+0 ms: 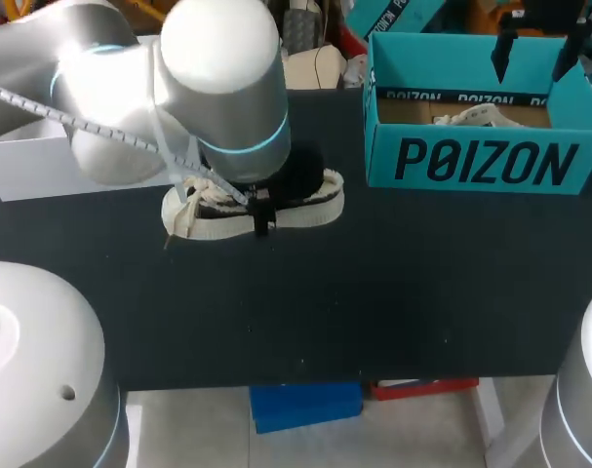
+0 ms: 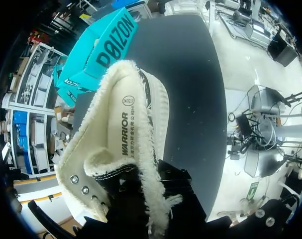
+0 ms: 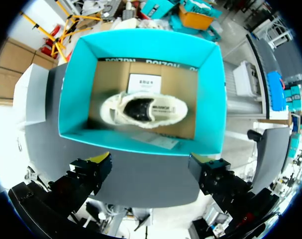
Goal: Take the shoe out of the shoebox, open the shoe tongue, remove and reinsert the insole, then place the shoe into the shoebox
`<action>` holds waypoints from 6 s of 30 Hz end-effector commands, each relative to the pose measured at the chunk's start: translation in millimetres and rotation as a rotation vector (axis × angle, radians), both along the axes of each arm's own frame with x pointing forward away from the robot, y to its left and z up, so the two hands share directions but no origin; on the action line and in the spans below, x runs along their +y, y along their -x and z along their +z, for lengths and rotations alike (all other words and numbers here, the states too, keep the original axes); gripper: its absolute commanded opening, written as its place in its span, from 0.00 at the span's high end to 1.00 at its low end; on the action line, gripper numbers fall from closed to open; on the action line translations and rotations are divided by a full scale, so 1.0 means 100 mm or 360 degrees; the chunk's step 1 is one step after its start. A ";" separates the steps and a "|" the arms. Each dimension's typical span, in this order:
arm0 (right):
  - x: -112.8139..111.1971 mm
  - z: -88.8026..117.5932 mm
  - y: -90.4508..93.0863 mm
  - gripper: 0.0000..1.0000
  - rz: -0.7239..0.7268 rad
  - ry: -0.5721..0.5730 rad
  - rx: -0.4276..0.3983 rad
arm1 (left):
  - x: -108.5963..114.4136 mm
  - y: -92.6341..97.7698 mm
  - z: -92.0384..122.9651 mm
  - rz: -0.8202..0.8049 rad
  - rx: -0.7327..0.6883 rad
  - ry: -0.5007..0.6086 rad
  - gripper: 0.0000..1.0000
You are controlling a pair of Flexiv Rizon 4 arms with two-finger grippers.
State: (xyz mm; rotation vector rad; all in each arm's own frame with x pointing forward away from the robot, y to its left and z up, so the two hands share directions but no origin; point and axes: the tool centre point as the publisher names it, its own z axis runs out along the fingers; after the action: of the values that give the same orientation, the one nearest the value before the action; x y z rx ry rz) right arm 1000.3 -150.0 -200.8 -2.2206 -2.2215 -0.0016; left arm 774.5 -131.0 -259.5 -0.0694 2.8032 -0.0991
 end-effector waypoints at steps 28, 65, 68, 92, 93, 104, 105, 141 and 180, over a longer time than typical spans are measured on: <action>0.00 0.00 0.00 0.00 0.0000 0.0001 0.0001 | -0.44 -0.34 -1.64 -0.0076 0.0055 -0.0066 0.00; 0.00 0.00 0.00 0.00 0.0000 0.0001 0.0001 | 1.14 0.11 -0.06 -0.0246 0.0330 0.0875 0.00; 0.00 0.00 0.00 0.00 0.0000 0.0001 0.0001 | 1.23 0.11 -0.07 -0.0226 0.0345 0.0911 0.00; 0.00 0.00 0.00 0.00 0.0000 0.0001 0.0001 | 1.23 0.11 -0.07 -0.0226 0.0345 0.0911 0.00; 0.00 0.00 0.00 0.00 0.0000 0.0001 0.0001 | 1.23 0.11 -0.07 -0.0226 0.0345 0.0911 0.00; 1.52 0.29 0.91 0.00 0.0791 -0.0157 -0.0262 | 1.23 0.11 -0.07 -0.0226 0.0345 0.0911 0.00; 1.69 0.25 1.07 0.00 0.0907 -0.0197 -0.0261 | 1.23 0.11 -0.07 -0.0226 0.0345 0.0911 0.00; 2.67 -0.21 1.70 0.00 0.2087 -0.0354 -0.0669 | 1.23 0.11 -0.07 -0.0226 0.0345 0.0911 0.00; 2.77 -1.39 1.73 0.00 0.2321 -0.0883 -0.1281 | 1.23 0.11 -0.07 -0.0226 0.0345 0.0911 0.00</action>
State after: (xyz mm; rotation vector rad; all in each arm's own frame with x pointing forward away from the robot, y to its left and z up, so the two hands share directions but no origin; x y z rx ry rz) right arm 818.0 122.2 -326.3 -0.0325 -3.1145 -1.0957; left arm 763.9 -8.2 -265.0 -0.0172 2.8978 -0.9752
